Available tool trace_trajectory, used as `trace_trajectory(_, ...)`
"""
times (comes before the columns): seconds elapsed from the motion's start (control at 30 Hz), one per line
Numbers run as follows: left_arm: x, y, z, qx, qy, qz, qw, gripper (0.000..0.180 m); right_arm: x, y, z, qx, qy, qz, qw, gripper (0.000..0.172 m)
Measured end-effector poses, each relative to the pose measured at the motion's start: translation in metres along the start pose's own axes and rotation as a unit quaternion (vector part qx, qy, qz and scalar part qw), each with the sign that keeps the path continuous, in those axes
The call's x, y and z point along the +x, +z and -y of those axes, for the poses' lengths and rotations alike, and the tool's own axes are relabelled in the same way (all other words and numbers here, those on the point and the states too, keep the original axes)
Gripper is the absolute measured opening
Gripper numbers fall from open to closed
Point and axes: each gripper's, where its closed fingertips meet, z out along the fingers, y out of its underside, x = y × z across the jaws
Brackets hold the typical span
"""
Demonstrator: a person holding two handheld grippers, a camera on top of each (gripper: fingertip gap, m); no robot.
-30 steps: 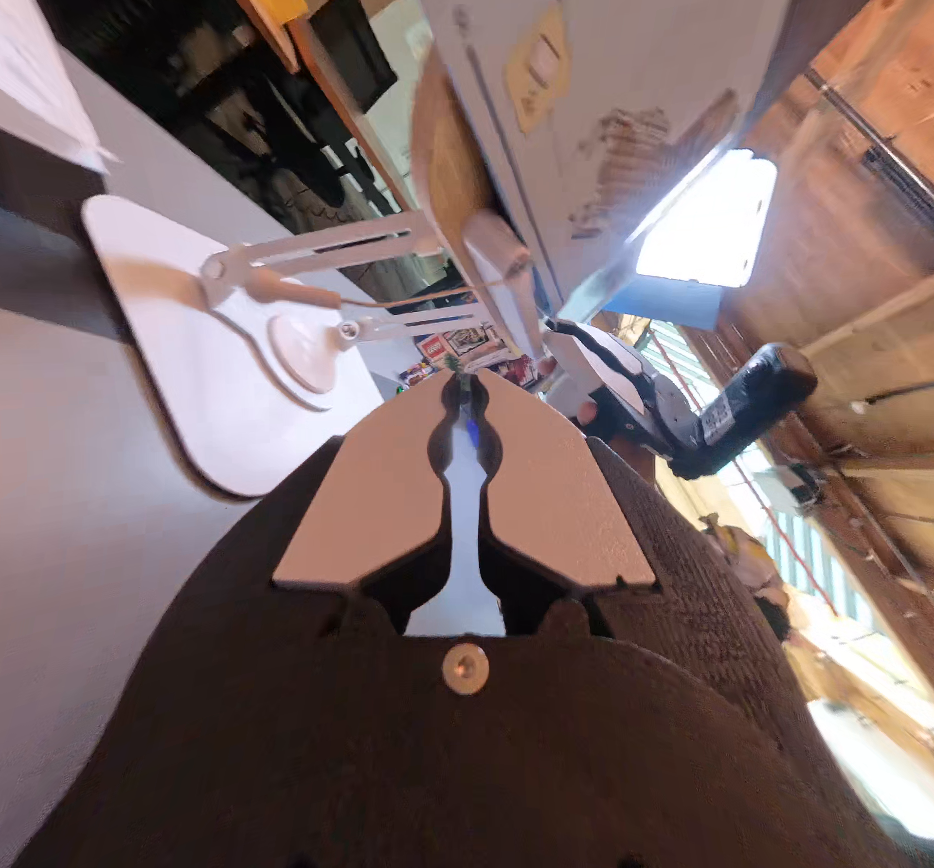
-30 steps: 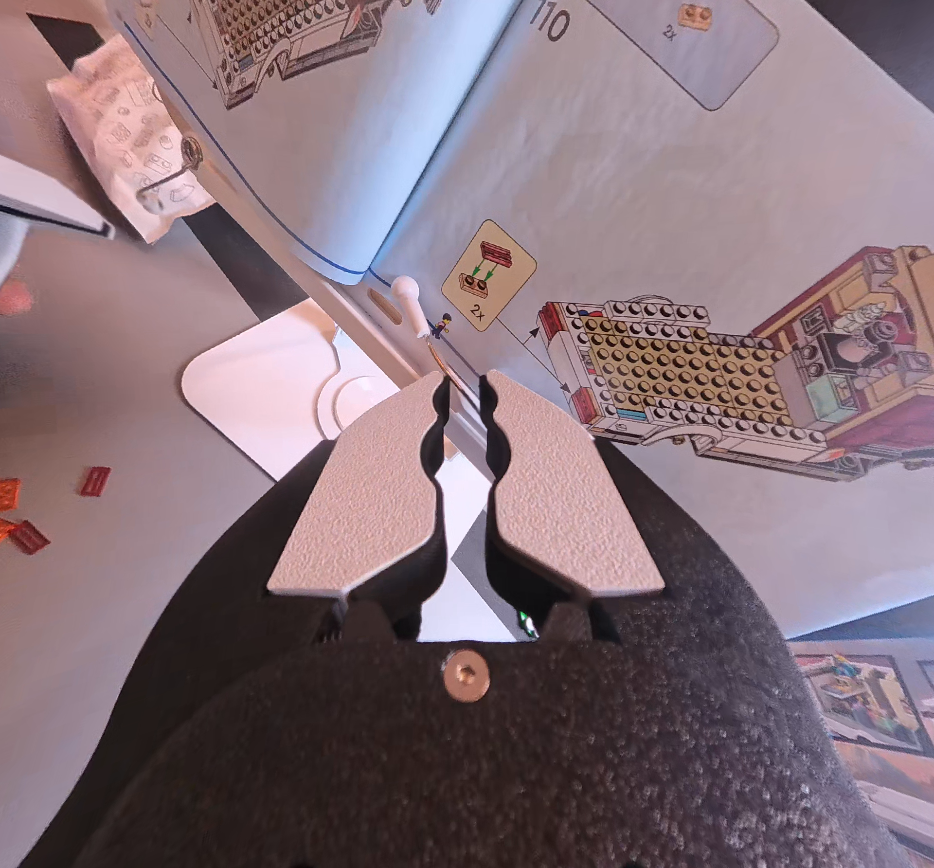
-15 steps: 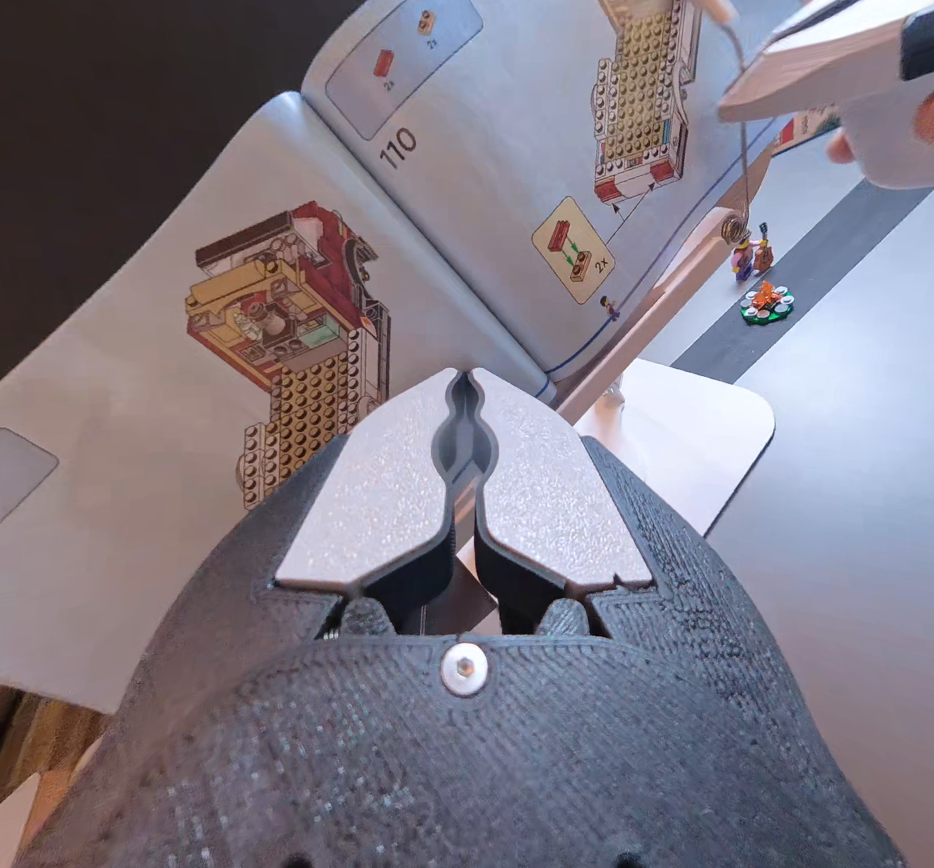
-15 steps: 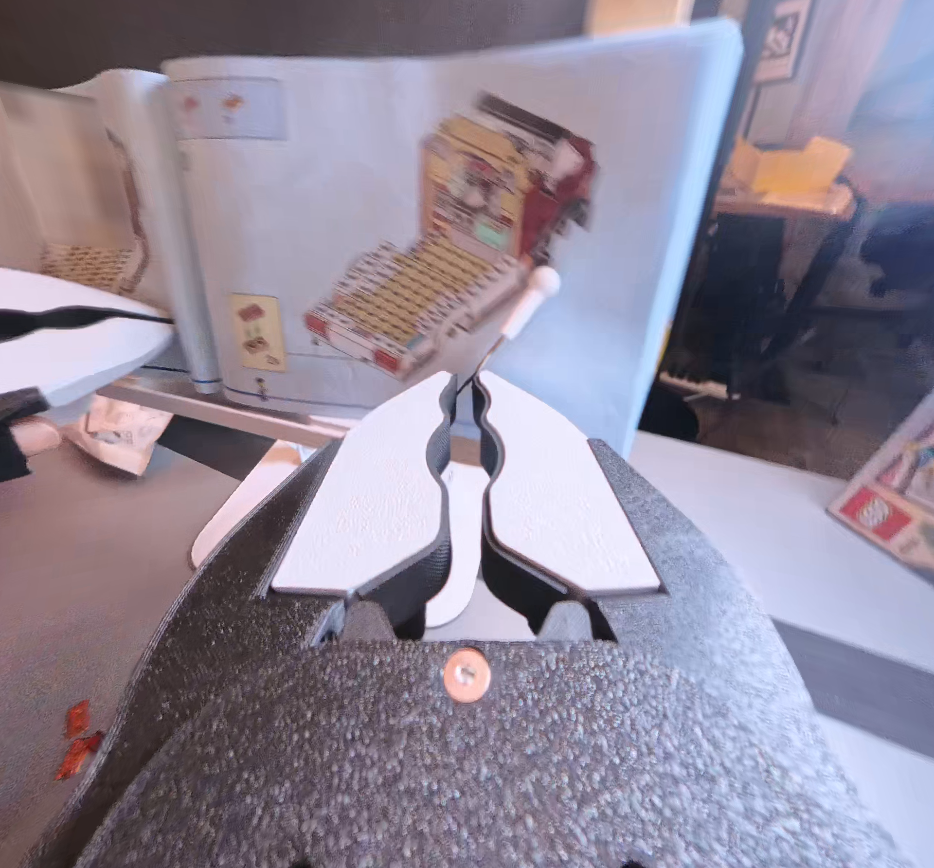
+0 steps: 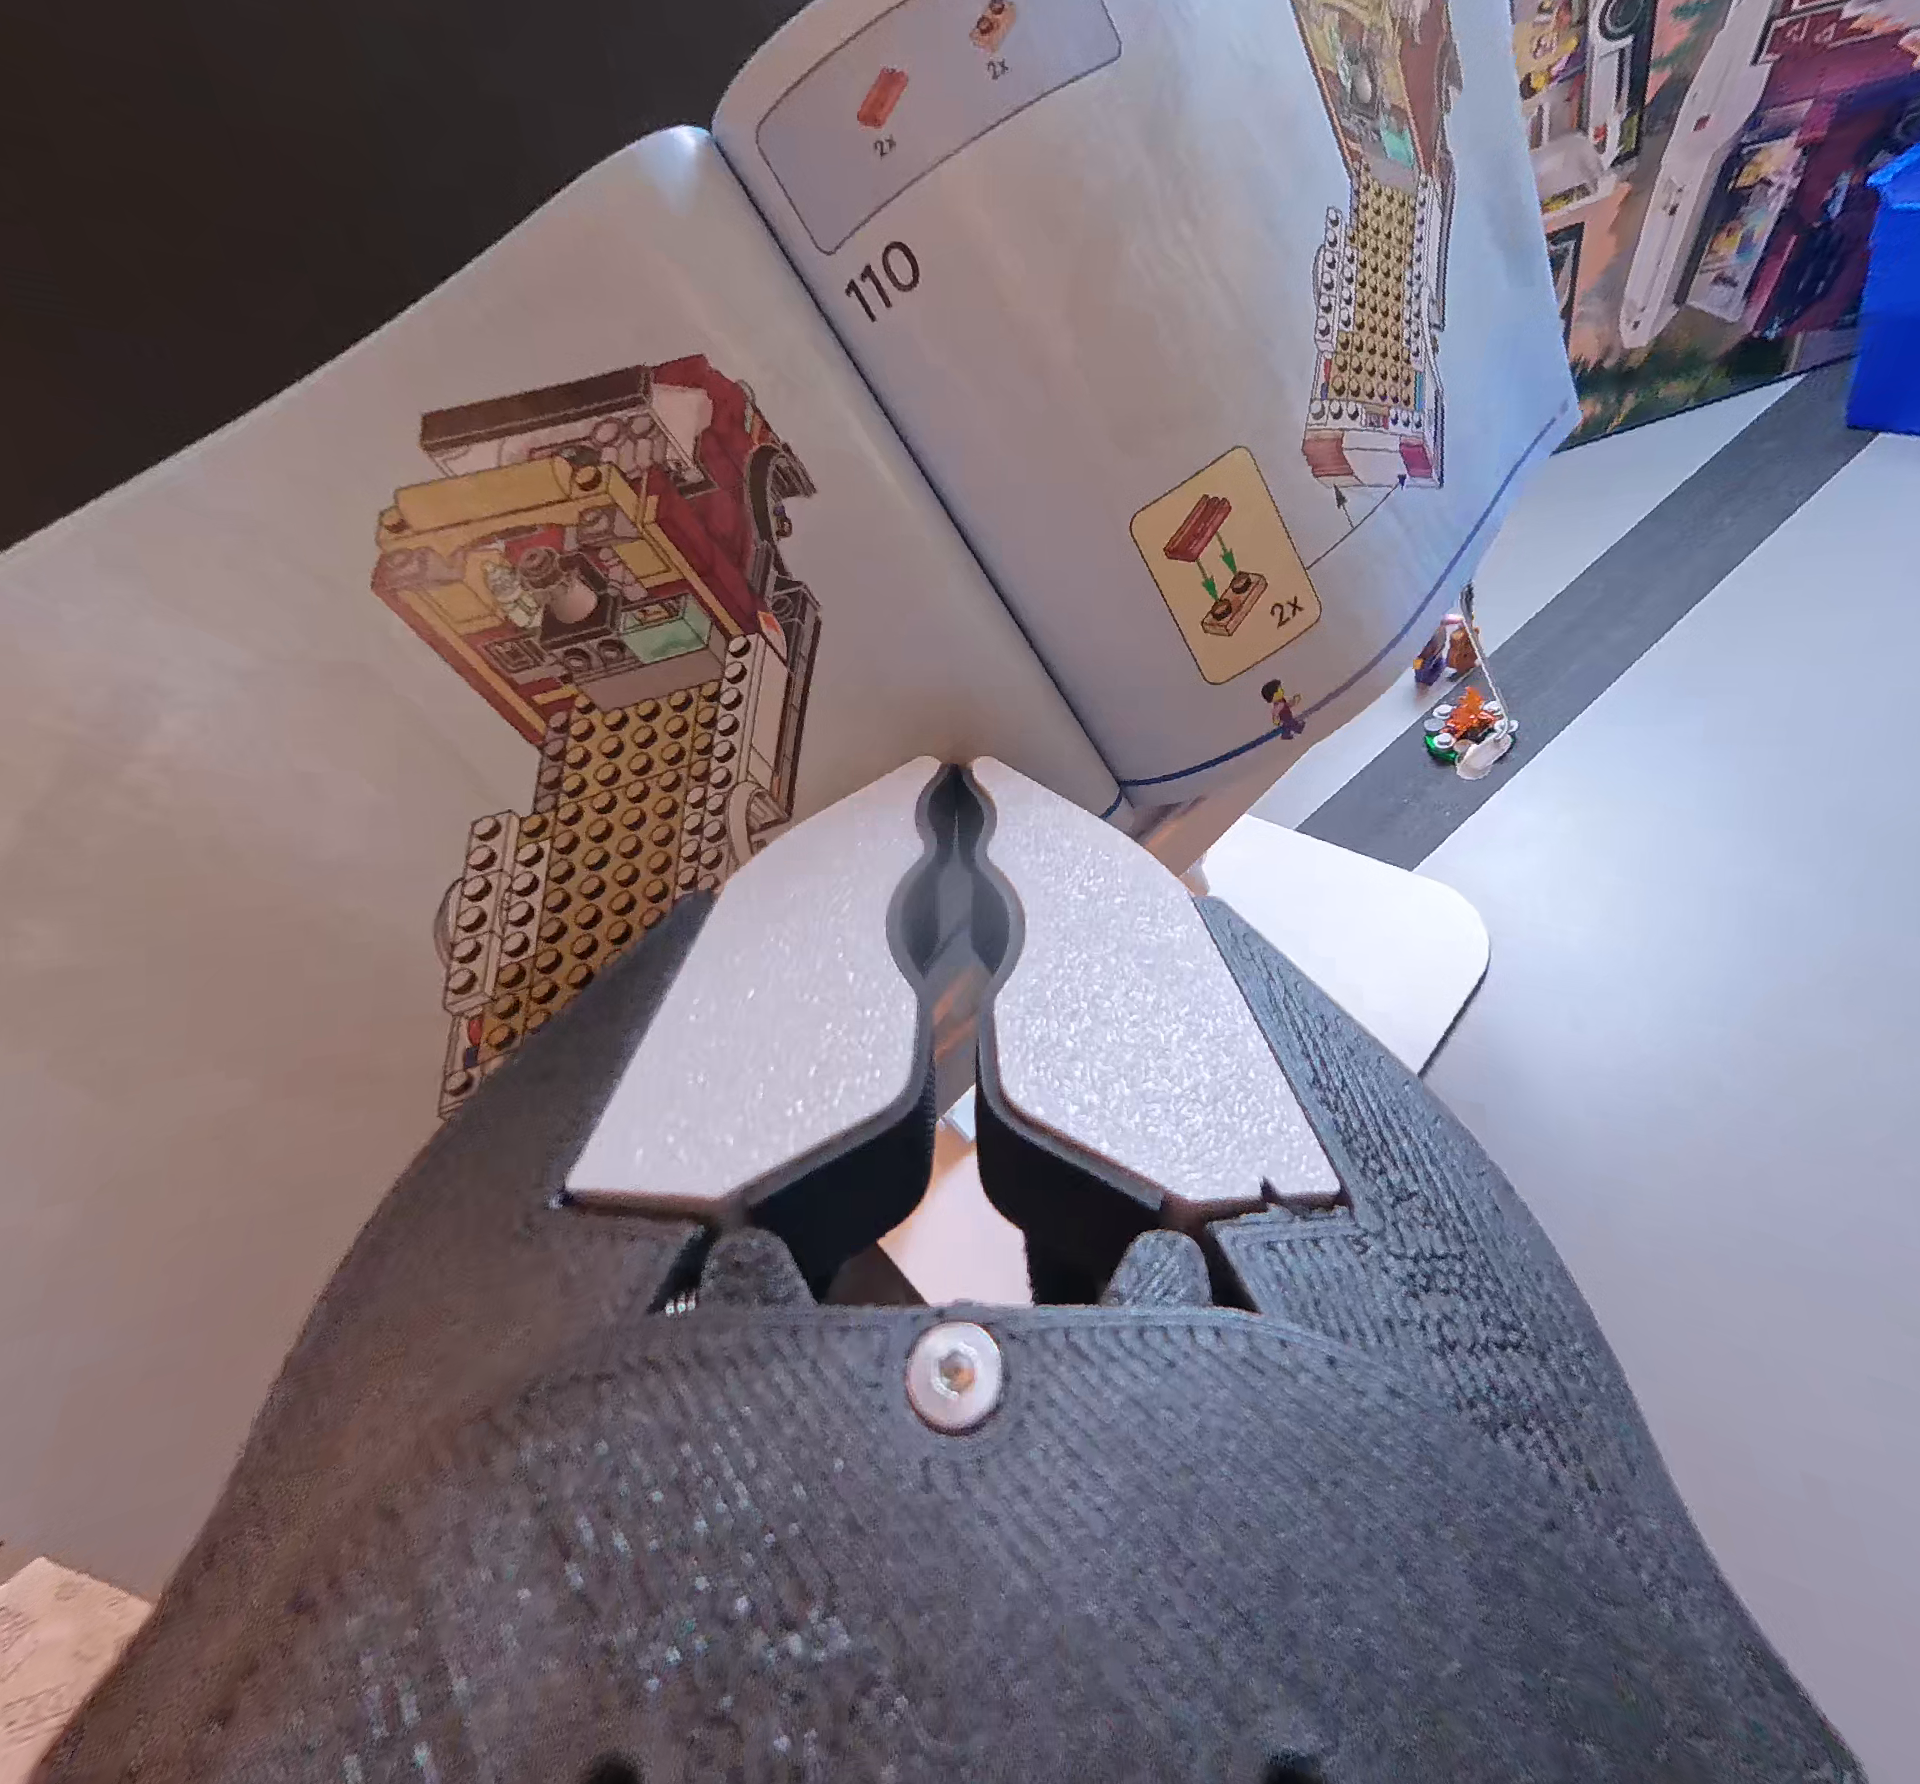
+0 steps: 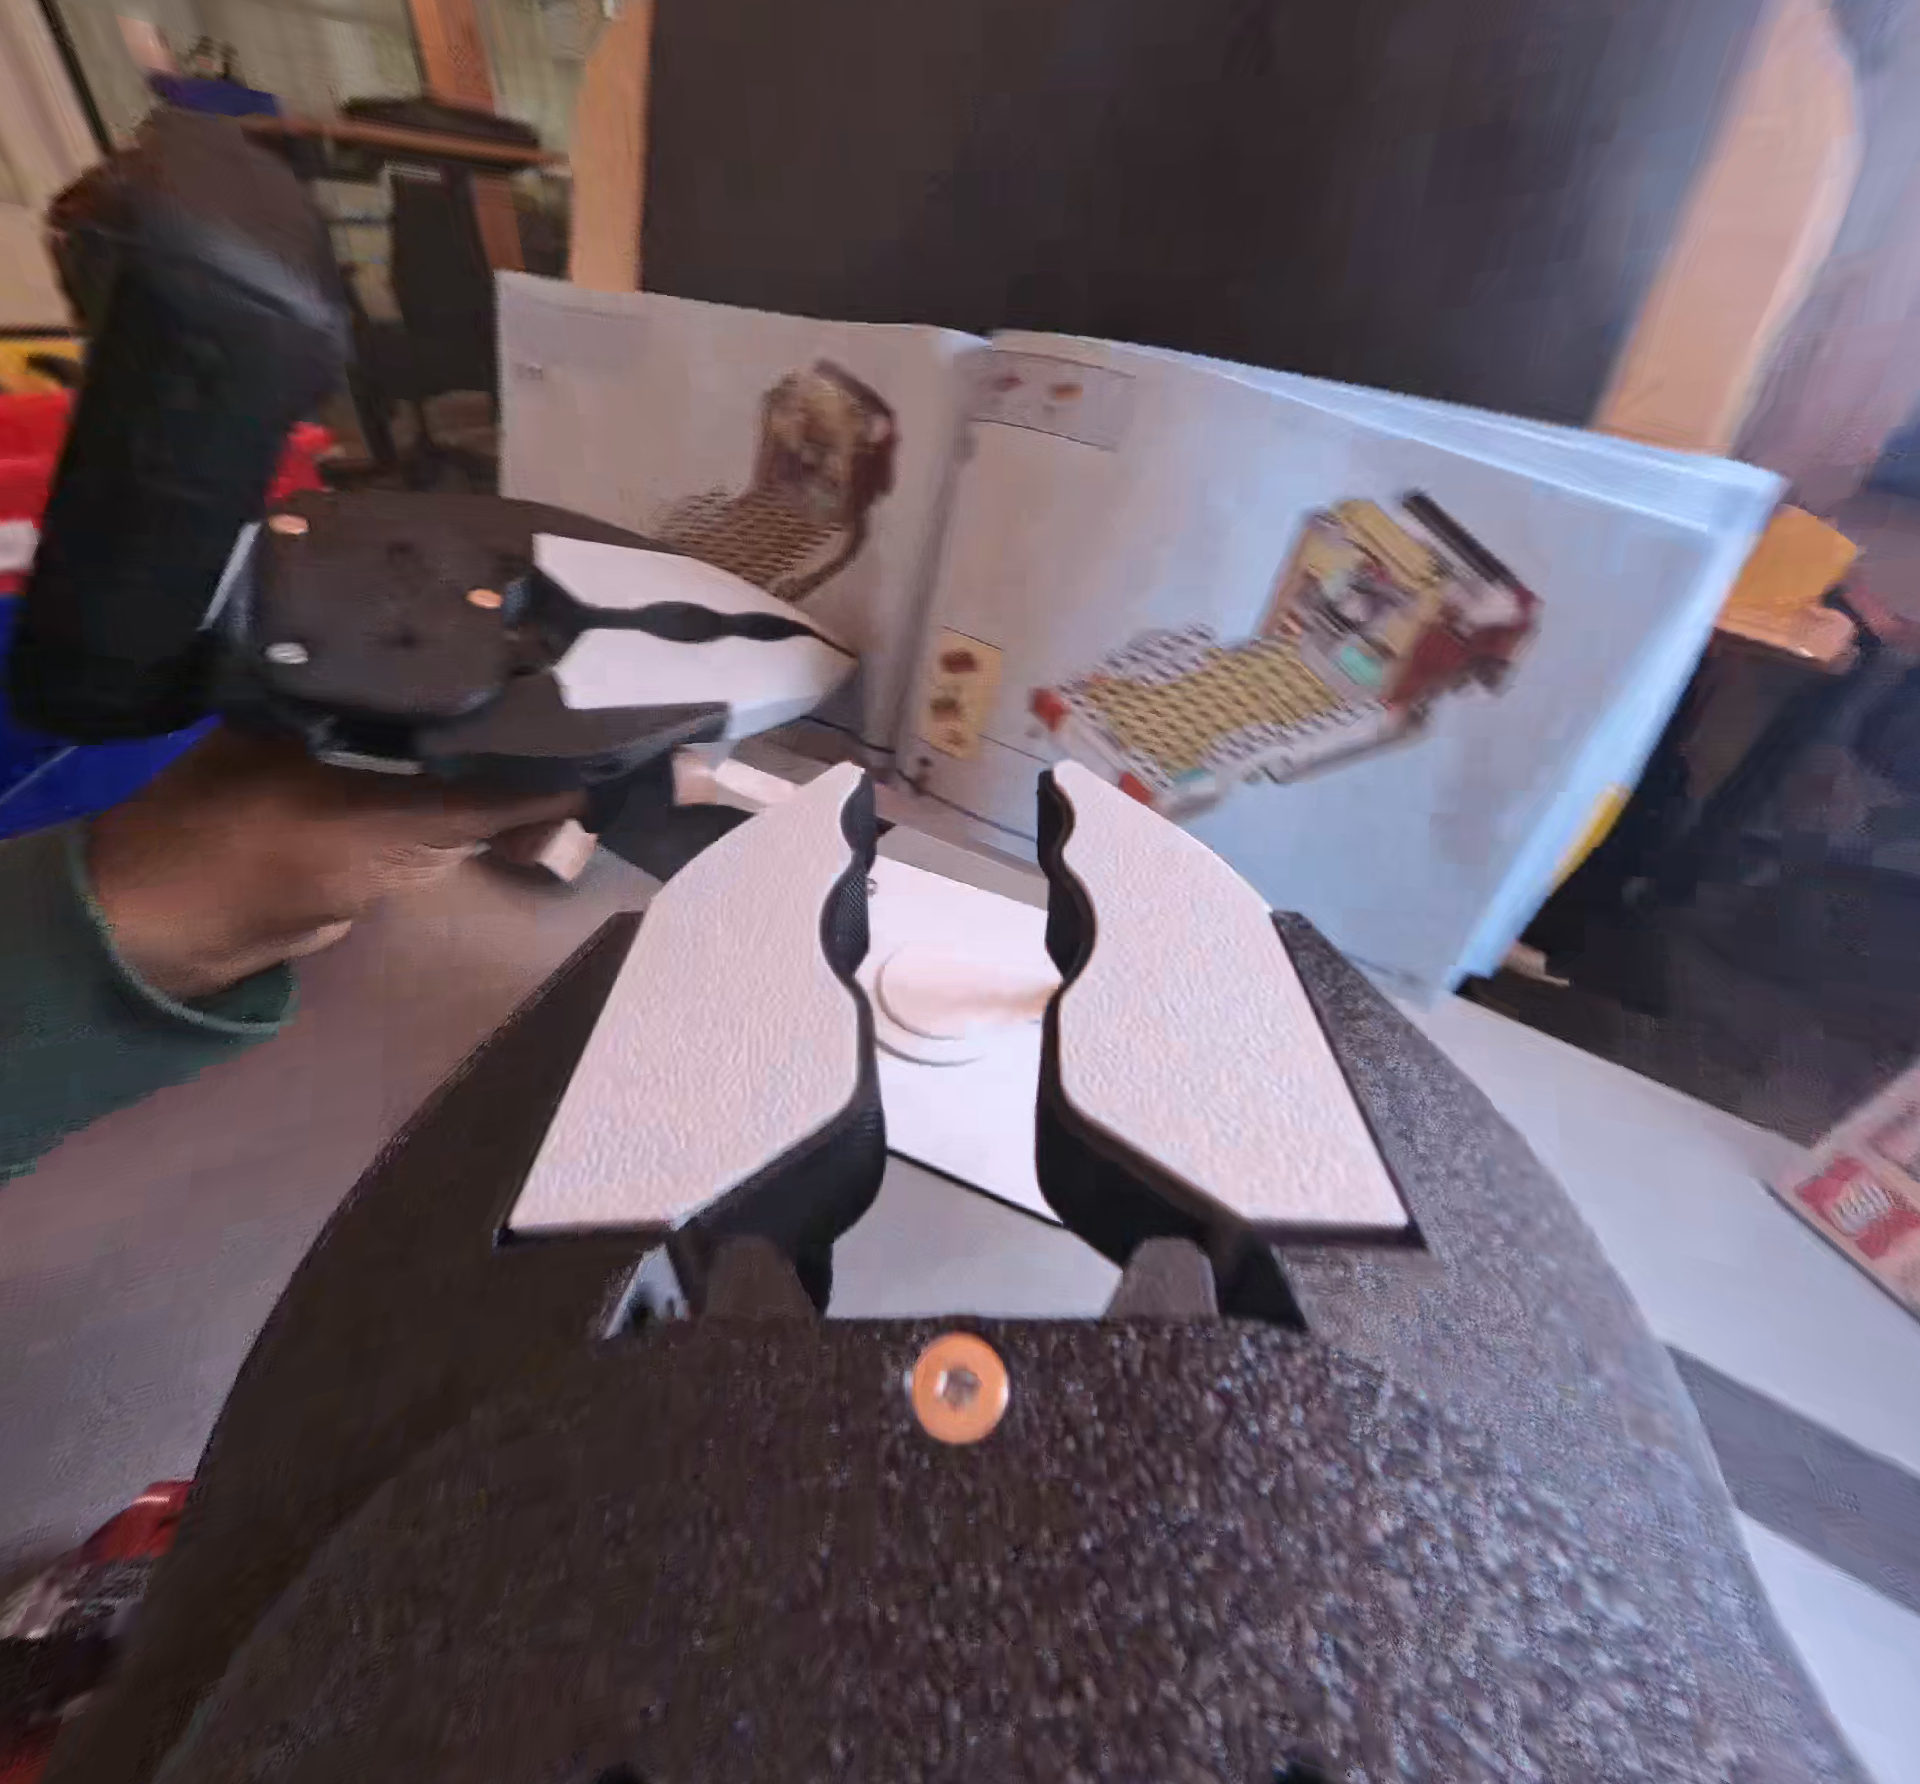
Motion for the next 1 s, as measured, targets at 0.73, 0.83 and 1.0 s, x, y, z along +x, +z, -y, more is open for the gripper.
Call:
trace_trajectory(0.73, -0.049, -0.033, -0.030, 0.021, -0.130, 0.002, 0.991, 0.000, 0.054, 0.078, -0.029, -0.119, -0.138, -0.136, 0.974, 0.049)
trace_trajectory(0.83, -0.053, -0.035, -0.025, 0.025, -0.119, 0.018, 0.992, 0.000, 0.068, 0.088, 0.004, -0.086, -0.183, -0.159, 0.966, 0.042)
trace_trajectory(1.0, -0.054, -0.035, -0.027, 0.019, -0.086, 0.030, 0.996, 0.000, 0.069, 0.093, 0.012, -0.055, -0.189, -0.138, 0.971, 0.035)
